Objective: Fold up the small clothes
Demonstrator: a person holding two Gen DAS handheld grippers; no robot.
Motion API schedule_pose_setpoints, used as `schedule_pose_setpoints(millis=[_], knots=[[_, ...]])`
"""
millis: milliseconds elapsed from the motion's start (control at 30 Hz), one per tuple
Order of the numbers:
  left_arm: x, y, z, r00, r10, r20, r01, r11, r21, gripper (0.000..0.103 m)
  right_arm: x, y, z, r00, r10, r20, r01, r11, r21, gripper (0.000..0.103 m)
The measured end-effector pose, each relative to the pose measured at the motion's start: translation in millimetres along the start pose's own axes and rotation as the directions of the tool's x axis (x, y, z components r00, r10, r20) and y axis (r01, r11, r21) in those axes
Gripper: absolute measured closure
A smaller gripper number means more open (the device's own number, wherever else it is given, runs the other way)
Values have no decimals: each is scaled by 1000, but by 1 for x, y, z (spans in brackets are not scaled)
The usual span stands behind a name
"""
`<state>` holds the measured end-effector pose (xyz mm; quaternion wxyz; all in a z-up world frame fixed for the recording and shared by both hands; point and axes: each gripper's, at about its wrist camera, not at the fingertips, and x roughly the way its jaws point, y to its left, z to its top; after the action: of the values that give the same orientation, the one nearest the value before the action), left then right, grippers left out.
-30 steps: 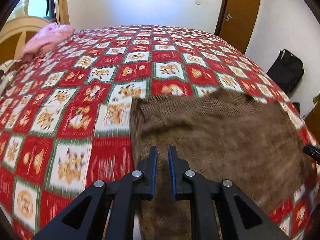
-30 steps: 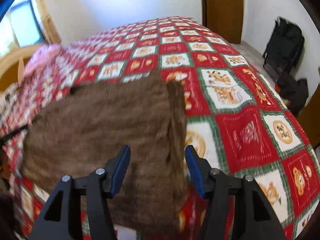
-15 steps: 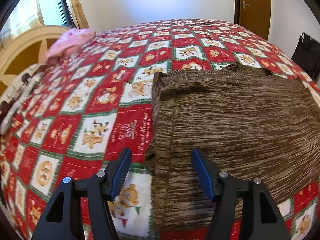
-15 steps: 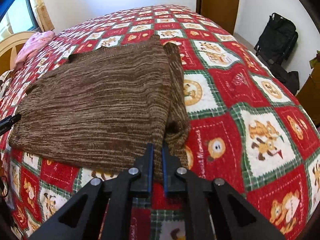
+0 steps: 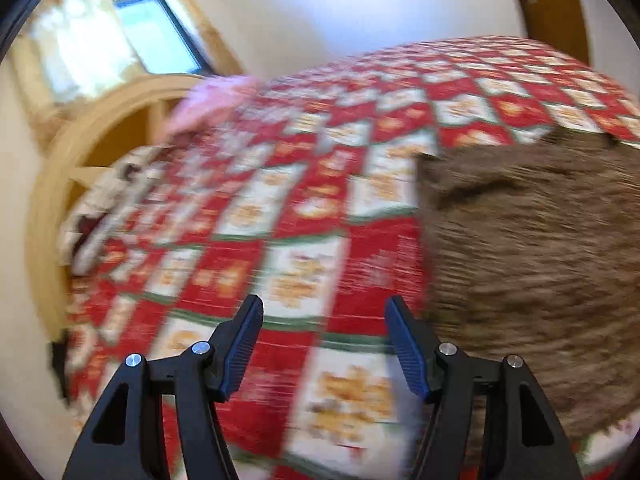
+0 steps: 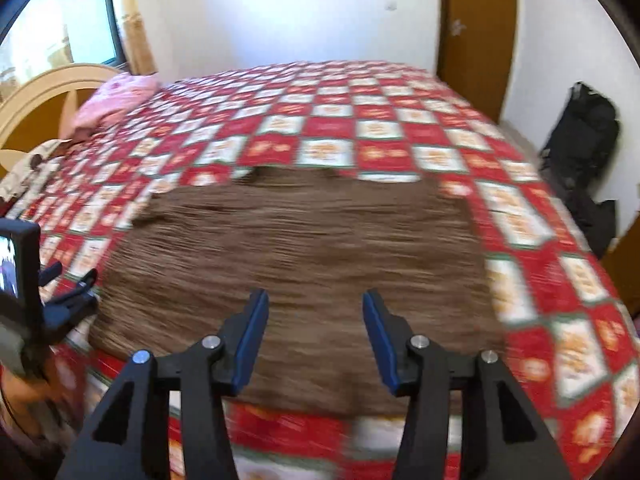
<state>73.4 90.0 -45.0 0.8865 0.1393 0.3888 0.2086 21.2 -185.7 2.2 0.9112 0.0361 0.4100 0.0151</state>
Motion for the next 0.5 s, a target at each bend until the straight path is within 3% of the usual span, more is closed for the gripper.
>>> schedule_pose_setpoints(millis=[167, 267, 400, 500], knots=[[1, 15, 9, 982, 186, 14, -187, 982, 31, 38, 26, 52, 12, 998, 65, -10, -65, 998, -3, 51], [5, 17, 12, 969, 247, 17, -247, 966, 75, 38, 28, 71, 11, 995, 95, -10, -95, 995, -20, 51], [-2, 15, 12, 966, 256, 34, -258, 959, 117, 38, 33, 76, 4, 996, 89, -30, -90, 995, -37, 51], [-18, 10, 10, 978, 203, 45, -206, 973, 102, 38, 43, 67, -5, 993, 75, -87, -79, 996, -42, 51]])
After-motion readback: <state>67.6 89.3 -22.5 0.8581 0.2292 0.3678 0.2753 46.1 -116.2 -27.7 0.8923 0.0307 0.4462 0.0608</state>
